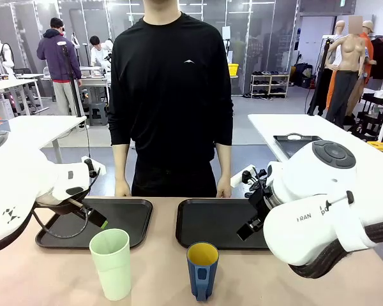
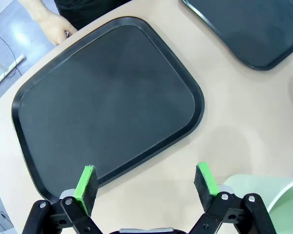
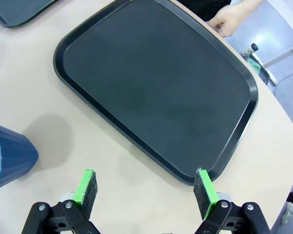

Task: Sort and store the cups by type.
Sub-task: Pick up the Reusable plastic cup.

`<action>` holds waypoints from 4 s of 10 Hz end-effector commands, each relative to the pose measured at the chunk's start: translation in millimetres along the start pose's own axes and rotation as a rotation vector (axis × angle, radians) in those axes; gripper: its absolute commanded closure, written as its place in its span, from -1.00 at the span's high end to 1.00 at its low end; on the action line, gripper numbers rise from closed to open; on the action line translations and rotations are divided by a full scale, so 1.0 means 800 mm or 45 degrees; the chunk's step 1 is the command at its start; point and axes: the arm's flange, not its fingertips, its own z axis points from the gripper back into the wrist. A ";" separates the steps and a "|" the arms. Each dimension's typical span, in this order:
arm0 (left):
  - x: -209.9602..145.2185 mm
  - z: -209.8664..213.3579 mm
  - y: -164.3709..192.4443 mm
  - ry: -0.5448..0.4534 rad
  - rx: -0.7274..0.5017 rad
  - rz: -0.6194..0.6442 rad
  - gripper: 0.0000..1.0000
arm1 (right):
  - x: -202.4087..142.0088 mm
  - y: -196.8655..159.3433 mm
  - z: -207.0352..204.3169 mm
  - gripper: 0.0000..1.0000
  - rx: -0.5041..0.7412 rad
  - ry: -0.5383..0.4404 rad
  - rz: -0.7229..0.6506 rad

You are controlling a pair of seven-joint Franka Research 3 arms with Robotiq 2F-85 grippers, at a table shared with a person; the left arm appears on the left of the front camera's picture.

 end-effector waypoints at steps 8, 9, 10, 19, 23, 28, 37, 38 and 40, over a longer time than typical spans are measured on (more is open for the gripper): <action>0.000 0.000 0.000 -0.001 0.000 0.000 1.00 | 0.000 0.000 0.000 1.00 0.001 0.000 -0.003; 0.000 0.000 0.000 -0.001 0.000 0.000 1.00 | 0.000 0.000 0.000 1.00 0.001 0.000 -0.003; 0.000 0.000 0.000 -0.001 0.000 0.000 1.00 | 0.000 0.000 0.000 1.00 0.001 0.000 -0.003; 0.072 0.153 -0.006 -0.127 0.205 0.031 1.00 | 0.098 0.048 0.159 1.00 -0.391 -0.050 0.068; 0.071 0.201 -0.029 -0.199 0.176 0.052 1.00 | 0.111 0.074 0.212 1.00 -0.425 -0.109 -0.047; 0.068 0.209 -0.033 -0.208 0.183 0.009 1.00 | 0.106 0.070 0.213 1.00 -0.430 -0.133 0.037; -0.020 0.096 0.154 -0.091 0.145 0.240 1.00 | 0.045 -0.124 0.087 1.00 -0.448 0.029 -0.192; -0.027 0.084 0.163 -0.090 0.150 0.241 1.00 | 0.037 -0.137 0.072 1.00 -0.436 0.037 -0.219; -0.038 0.064 0.176 -0.074 0.154 0.268 1.00 | 0.024 -0.149 0.053 1.00 -0.415 0.066 -0.238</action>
